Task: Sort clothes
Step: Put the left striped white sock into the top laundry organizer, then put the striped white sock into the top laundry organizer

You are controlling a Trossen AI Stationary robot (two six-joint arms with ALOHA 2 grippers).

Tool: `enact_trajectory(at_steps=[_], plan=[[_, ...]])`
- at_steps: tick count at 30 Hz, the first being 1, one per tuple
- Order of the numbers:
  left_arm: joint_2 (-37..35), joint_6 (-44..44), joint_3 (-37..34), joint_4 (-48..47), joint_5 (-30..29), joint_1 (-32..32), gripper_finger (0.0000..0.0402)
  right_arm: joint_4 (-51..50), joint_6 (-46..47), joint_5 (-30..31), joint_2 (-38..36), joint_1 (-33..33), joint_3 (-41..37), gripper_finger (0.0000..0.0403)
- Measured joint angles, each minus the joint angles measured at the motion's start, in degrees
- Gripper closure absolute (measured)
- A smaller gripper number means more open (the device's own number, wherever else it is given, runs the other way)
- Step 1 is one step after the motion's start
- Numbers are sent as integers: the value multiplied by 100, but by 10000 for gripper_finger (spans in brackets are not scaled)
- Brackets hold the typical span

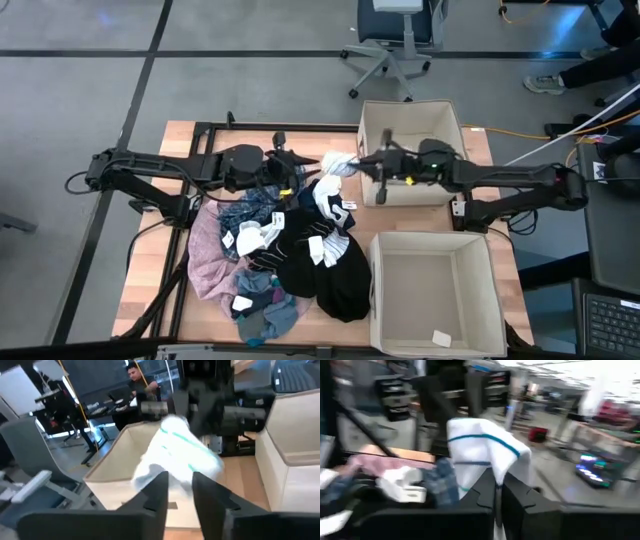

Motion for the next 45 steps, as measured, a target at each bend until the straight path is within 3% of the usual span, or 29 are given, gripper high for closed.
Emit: enact_trajectory(at_steps=[5, 11, 18, 27, 30, 39, 45], plan=[[-55, -464, 2, -699, -20, 0, 262, -1159, -601, 1598, -934, 0, 2, 394], [-15, -800, 2, -1559, -20, -3, 249, -2619, -1008, 3587, -1811, 0, 2, 385], [44, -890, 2, -1637, -21, -4, 249, -4081, -534, 4914, -2040, -2, 2, 370], [163, -884, 4, -1601, -22, -4, 249, -5154, 676, 4780, -1855, -528, 0, 356], [176, -884, 4, -1635, -22, -4, 249, -5290, 830, 4545, -1810, -730, 2, 316], [174, -892, 4, -1599, 9, -8, 249, -5306, 973, 4114, -1784, -826, 2, 144], [223, -924, 4, -1272, 1251, -292, 249, -5271, 970, 3680, -1841, -825, 4, 100]])
